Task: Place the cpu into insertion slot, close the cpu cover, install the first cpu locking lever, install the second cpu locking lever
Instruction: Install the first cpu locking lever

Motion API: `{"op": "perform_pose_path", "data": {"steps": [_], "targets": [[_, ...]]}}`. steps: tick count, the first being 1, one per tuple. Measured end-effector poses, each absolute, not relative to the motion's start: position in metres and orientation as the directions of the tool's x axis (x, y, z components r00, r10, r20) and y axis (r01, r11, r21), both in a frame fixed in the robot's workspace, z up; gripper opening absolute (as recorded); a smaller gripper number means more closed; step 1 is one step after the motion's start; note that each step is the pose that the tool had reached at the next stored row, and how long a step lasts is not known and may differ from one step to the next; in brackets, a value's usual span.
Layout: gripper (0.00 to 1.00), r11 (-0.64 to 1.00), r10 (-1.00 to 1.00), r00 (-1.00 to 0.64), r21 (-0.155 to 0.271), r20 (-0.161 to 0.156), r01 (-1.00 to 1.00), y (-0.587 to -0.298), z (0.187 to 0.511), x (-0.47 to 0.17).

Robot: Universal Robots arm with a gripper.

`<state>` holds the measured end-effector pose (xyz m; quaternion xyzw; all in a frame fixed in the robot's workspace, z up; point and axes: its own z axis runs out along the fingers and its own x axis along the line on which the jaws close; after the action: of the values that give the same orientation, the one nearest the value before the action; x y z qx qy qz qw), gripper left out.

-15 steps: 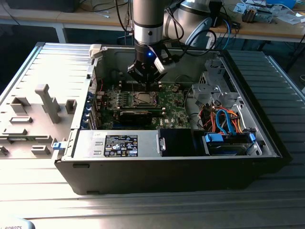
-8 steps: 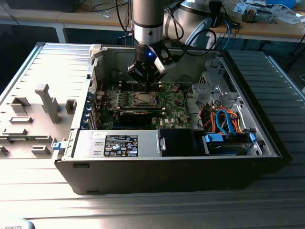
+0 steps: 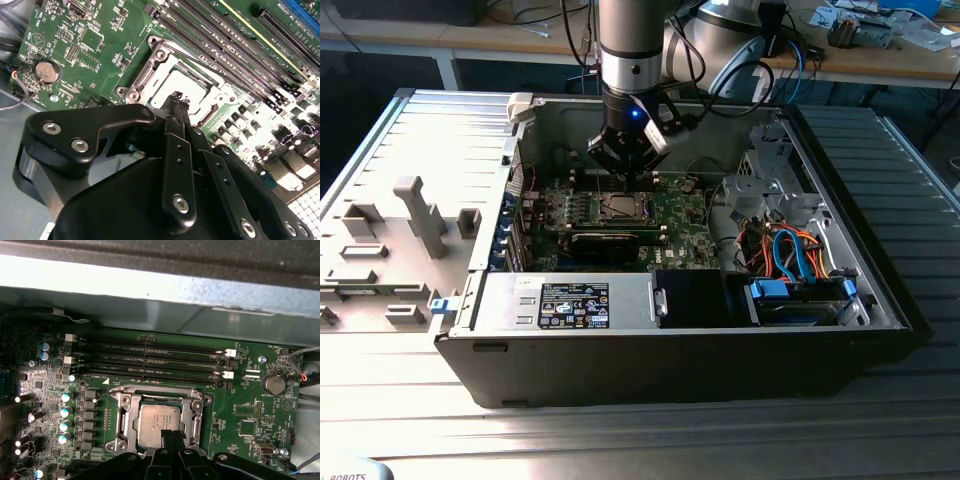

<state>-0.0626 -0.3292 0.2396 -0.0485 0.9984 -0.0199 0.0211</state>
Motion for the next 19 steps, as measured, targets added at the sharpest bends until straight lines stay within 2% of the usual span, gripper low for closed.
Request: {"op": "perform_pose_path", "data": {"steps": [19], "targets": [[0.11, 0.991, -0.128, -0.991, -0.042, -0.04, -0.127, -0.3292, 0.2396, -0.0626]]}}
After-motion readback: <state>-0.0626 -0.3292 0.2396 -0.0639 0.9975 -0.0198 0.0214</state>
